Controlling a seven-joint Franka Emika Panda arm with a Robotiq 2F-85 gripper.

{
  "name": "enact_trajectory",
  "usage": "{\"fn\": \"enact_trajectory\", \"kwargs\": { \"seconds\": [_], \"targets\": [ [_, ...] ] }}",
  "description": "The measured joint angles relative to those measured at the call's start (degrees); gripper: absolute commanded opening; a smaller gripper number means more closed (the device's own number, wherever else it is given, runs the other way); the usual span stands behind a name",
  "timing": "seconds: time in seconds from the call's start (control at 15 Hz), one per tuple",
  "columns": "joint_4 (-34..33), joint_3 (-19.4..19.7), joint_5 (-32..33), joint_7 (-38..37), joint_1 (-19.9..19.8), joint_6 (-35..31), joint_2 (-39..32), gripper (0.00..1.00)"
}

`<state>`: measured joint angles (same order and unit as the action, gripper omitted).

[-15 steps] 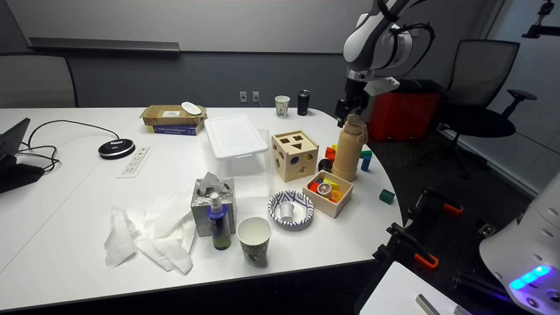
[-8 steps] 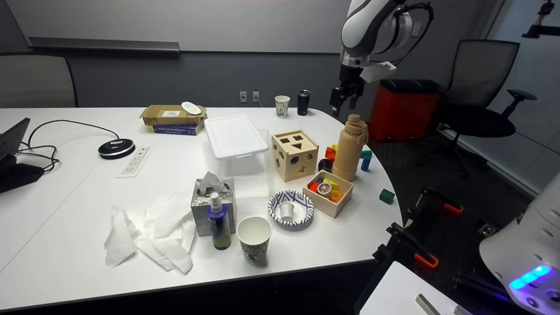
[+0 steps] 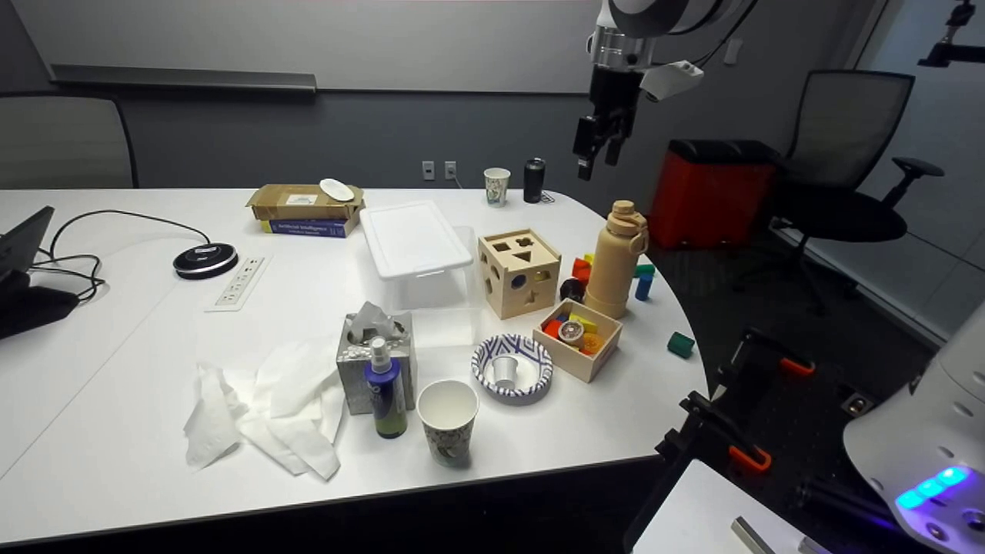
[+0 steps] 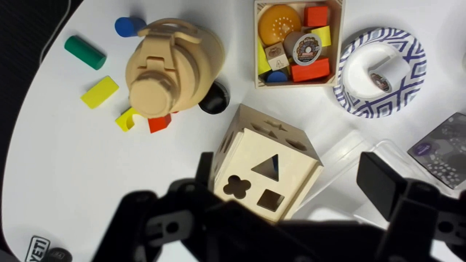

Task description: Move the bottle closer to the blocks

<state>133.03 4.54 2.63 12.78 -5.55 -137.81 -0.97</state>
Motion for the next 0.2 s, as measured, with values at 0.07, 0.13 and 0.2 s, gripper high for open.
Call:
{"fn": "enact_trajectory", "kwargs": {
  "seconds": [0.07,0.13,0.2],
  "targets": [
    [0.5,-0.2,0.0,0.0,0.3,0.4,0.9,1.0],
    [0.9,-0.5,0.0,0.0,0.4,0.7,1.6,1.0],
    [1.3,-0.6,0.0,0.0,0.6,0.9,2.2,1.0]
  ]
}}
